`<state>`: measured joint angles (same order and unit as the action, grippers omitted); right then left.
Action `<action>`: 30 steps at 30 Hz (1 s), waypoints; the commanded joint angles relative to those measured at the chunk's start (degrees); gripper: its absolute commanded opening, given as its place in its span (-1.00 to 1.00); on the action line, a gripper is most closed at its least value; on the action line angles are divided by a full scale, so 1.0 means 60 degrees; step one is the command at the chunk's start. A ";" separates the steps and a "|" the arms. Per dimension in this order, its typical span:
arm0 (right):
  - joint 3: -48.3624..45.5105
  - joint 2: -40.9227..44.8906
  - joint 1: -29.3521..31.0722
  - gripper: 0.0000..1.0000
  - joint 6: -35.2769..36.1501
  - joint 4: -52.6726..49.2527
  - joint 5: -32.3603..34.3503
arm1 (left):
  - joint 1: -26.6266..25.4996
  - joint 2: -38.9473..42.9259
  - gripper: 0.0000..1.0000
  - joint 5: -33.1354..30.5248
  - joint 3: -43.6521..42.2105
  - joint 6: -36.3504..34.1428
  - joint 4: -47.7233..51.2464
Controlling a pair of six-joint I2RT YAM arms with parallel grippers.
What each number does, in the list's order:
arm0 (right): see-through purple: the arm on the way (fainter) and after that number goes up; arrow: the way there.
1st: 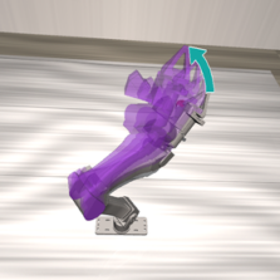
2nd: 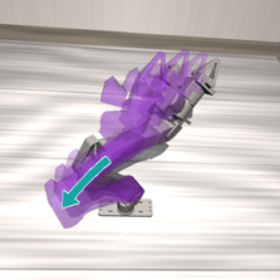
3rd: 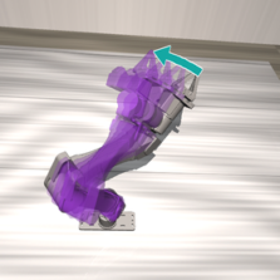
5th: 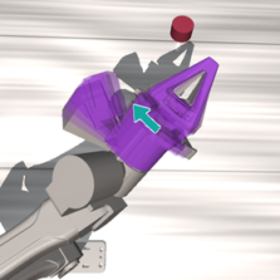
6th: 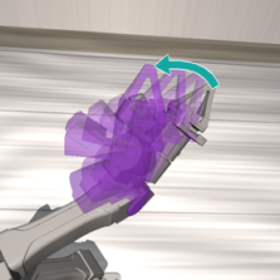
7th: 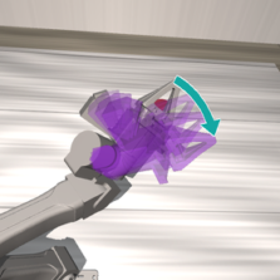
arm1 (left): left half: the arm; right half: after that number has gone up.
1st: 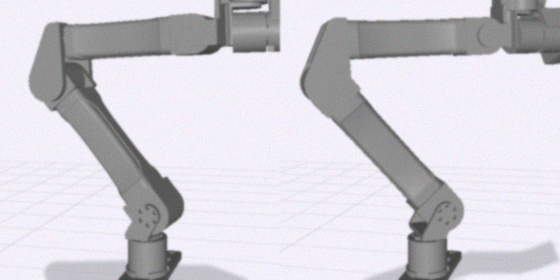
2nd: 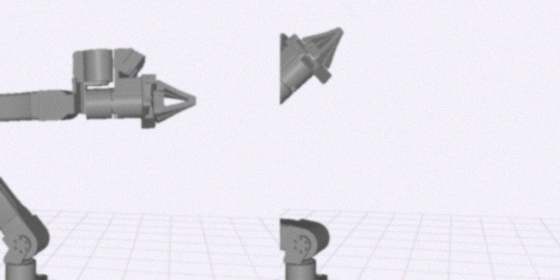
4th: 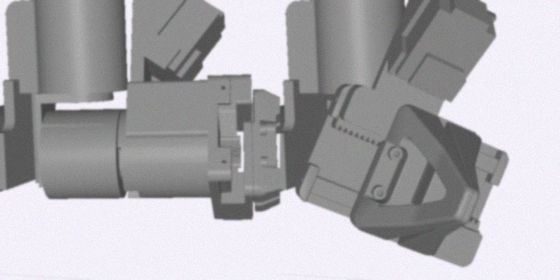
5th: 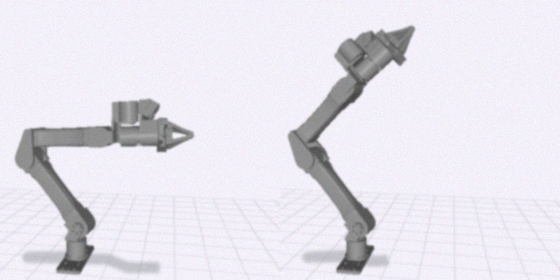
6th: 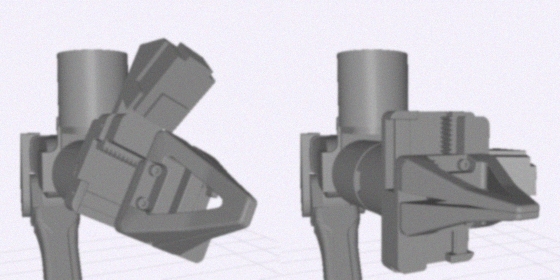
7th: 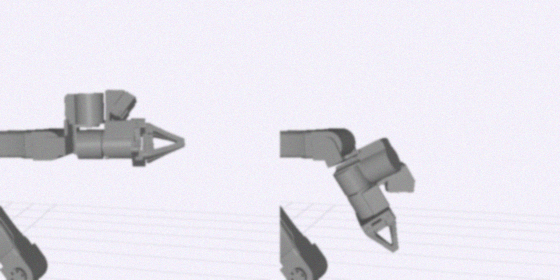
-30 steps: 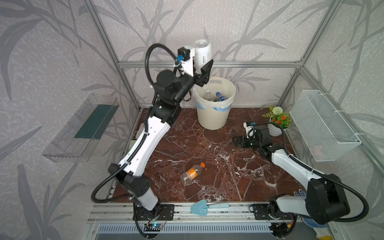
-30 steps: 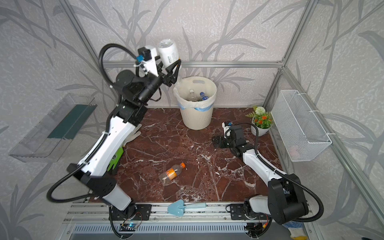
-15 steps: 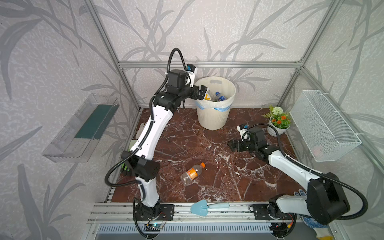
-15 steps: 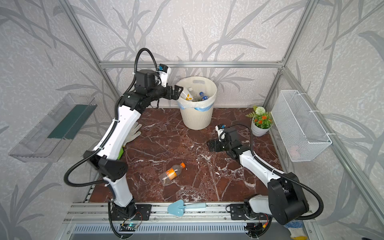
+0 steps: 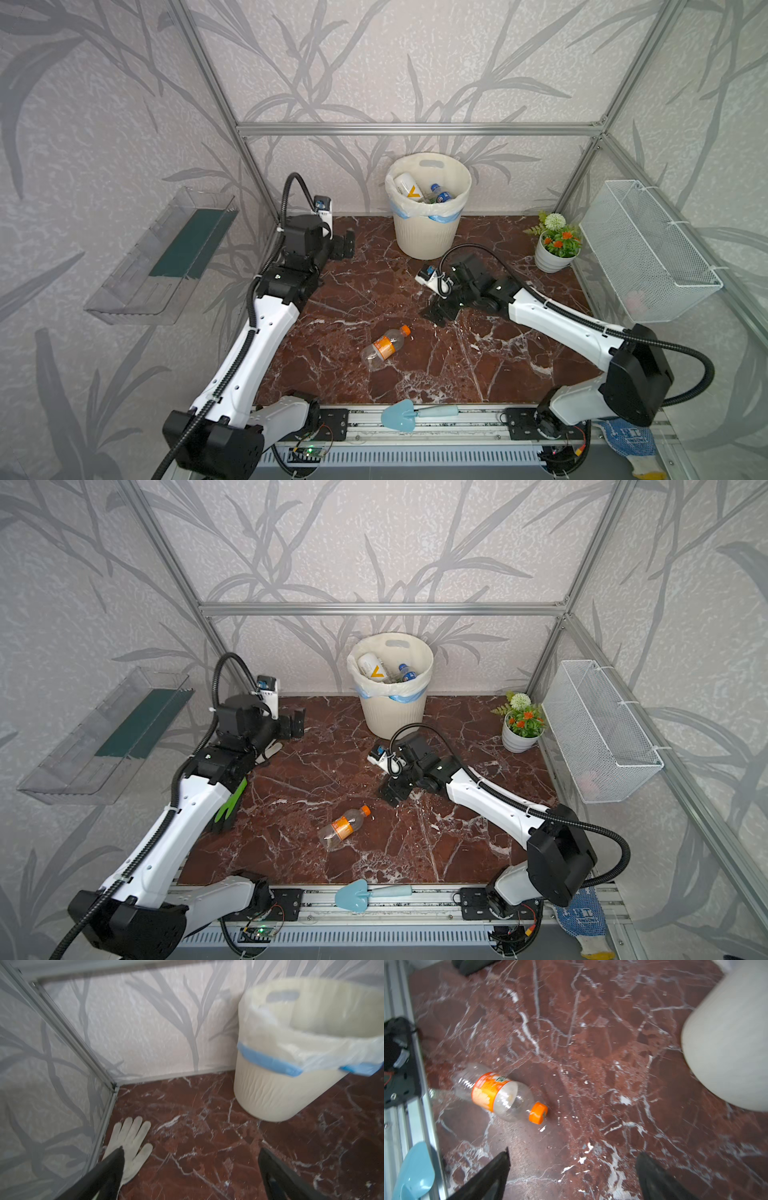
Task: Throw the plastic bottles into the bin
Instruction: 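Withdraw the left arm while the right gripper grasps the orange-capped bottle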
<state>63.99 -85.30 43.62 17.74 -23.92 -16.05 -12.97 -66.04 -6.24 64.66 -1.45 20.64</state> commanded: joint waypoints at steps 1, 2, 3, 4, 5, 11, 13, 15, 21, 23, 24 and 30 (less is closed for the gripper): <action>0.0745 -0.0591 0.0701 0.91 0.1676 -0.1166 0.0192 | 0.0136 0.0651 0.98 -0.0355 -0.1047 0.0006 -0.0601; 0.0949 -0.0796 0.0929 0.91 0.1909 -0.1284 0.0277 | 0.0151 0.0735 0.98 -0.0254 -0.1147 0.0109 -0.0671; 0.1169 -0.1003 0.1202 0.92 0.2152 -0.1367 0.0389 | 0.0169 0.0775 0.98 -0.0102 -0.1168 0.0166 -0.0686; 0.1392 -0.1227 0.1431 0.93 0.2400 -0.1471 0.0439 | 0.0170 0.0786 0.98 -0.0013 -0.1181 0.0230 -0.0750; 0.1556 -0.1405 0.1624 0.94 0.2603 -0.1505 0.0449 | 0.0170 0.0792 0.97 0.0009 -0.1184 0.0260 -0.0787; 0.2391 -0.2721 0.2344 0.96 0.3588 -0.1649 0.0331 | 0.0311 0.0766 0.95 -0.1557 -0.1096 0.0800 -0.0627; 0.2635 -0.3143 0.2446 0.96 0.3840 -0.1639 0.0316 | 0.0447 0.0873 0.95 -0.1661 -0.1163 0.0906 -0.0695; 0.2892 -0.3501 0.2786 0.96 0.3998 -0.1615 0.0240 | 0.0556 0.0960 0.95 -0.1469 -0.1215 0.1021 -0.0782; 0.3408 -0.4349 0.2981 0.94 0.4417 -0.1644 0.0018 | 0.0718 0.0942 0.94 -0.1276 -0.1182 0.1158 -0.0746; 0.3541 -0.4601 0.3013 0.92 0.4499 -0.1740 -0.0005 | 0.0777 0.0960 0.94 -0.1216 -0.1197 0.1192 -0.0754; 0.3566 -0.4695 0.3025 0.91 0.4493 -0.1739 -0.0016 | 0.0798 0.0952 0.94 -0.1188 -0.1195 0.1202 -0.0758; 0.3247 -0.4885 0.3058 0.85 0.4334 -0.1085 -0.0019 | 0.0952 0.0887 0.94 -0.0987 -0.1183 0.1311 -0.0748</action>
<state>83.88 -114.21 61.63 43.31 -31.51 -15.51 -7.73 -61.10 -12.93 56.66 5.39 17.06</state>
